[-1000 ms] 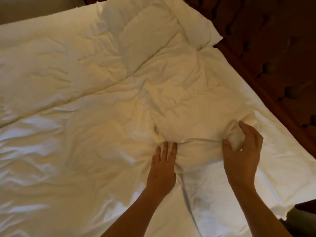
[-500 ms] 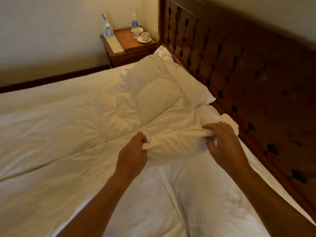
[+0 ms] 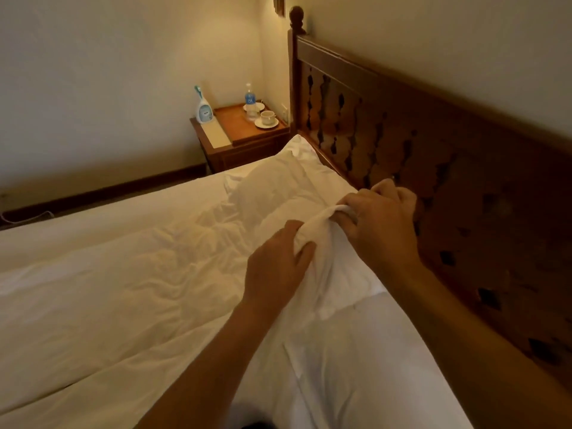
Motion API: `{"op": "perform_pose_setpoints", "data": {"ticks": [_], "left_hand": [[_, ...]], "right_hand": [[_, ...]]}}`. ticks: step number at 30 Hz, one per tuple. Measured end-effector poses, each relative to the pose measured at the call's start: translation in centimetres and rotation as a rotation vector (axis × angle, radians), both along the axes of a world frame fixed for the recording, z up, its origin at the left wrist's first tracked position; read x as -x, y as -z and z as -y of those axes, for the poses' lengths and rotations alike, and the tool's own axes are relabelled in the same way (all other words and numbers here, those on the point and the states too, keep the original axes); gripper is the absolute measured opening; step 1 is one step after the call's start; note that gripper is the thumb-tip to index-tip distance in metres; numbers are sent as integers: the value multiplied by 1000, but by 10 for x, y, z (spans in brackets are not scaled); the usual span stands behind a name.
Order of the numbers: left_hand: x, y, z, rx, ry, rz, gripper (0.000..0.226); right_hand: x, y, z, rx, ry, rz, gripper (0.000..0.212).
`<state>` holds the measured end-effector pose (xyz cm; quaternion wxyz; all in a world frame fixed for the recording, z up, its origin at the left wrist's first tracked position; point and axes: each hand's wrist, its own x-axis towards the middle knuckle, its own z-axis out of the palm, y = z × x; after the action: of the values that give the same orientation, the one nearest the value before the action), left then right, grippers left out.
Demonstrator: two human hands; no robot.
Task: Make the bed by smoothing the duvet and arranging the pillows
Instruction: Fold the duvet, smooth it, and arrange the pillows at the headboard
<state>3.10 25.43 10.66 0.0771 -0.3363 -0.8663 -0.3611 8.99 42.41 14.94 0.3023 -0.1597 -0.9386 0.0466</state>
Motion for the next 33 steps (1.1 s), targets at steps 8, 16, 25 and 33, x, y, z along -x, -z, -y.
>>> {"op": "perform_pose_setpoints", "data": {"ticks": [8,16,25,33], "left_hand": [[163,23,-27,94,61,-27,28],[293,57,-35,151,5,17,34],[432,84,-106,252,20,-22,25],[515,131,-159,307,-81,172,21]], "right_hand": [[123,36,-36,135,86,33,46],[223,72,-47,892,75,122,92],[316,103,-97,1053,185,270,77],[380,136,-129,1066,219,500,66]]}}
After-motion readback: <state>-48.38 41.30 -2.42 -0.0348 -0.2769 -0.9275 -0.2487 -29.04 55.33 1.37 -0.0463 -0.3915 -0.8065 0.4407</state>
